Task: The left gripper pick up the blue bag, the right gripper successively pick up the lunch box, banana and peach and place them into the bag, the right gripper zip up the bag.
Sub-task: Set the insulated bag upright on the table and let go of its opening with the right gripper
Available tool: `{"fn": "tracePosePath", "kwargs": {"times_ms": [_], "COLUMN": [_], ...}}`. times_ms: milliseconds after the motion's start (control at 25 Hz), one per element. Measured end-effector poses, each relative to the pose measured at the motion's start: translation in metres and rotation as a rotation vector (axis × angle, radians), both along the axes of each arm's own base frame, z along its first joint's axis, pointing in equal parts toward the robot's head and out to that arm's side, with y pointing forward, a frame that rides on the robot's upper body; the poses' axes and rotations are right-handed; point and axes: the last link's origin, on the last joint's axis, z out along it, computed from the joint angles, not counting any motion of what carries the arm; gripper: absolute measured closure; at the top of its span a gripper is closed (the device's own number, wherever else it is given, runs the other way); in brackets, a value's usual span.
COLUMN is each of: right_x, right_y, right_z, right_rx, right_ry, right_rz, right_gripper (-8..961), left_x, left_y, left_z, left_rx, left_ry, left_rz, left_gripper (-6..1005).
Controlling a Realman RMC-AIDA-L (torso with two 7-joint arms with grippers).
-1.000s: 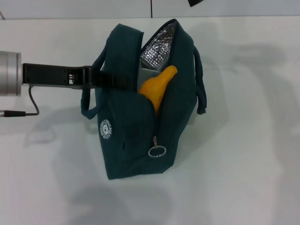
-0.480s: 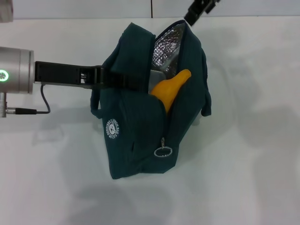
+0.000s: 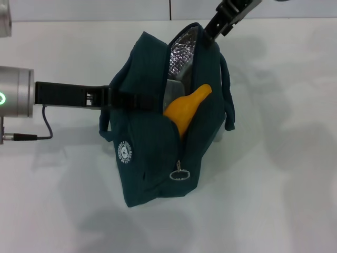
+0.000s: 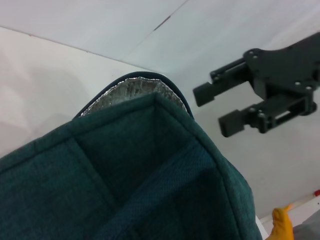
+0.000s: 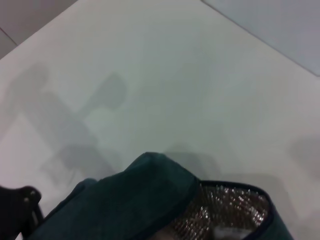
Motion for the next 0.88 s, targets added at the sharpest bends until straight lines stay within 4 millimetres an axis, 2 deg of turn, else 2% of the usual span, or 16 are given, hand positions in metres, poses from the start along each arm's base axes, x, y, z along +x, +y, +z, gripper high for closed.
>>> {"fn": "tracePosePath", "kwargs": {"times_ms": [440,880], "right_x": [0.015,0.011], "right_y": [0.002,0.005], "right_z": [-0.026,-0.025], "right_rx": [0.032,0.053], "right_ry": [-0.001,0.056], "right_rz": [0.003,-0.004], "right_gripper": [337,337], "left_x": [0.002,0.010], "left_y": [-0.001,-0.004], "left_z": [-0.004,0.000], "left_rx": [-0.014,-0.014], "left_ry": [-0.013,-0.073], "left_rz": [-0.023,-0.049], "left_gripper": [963,963]}}
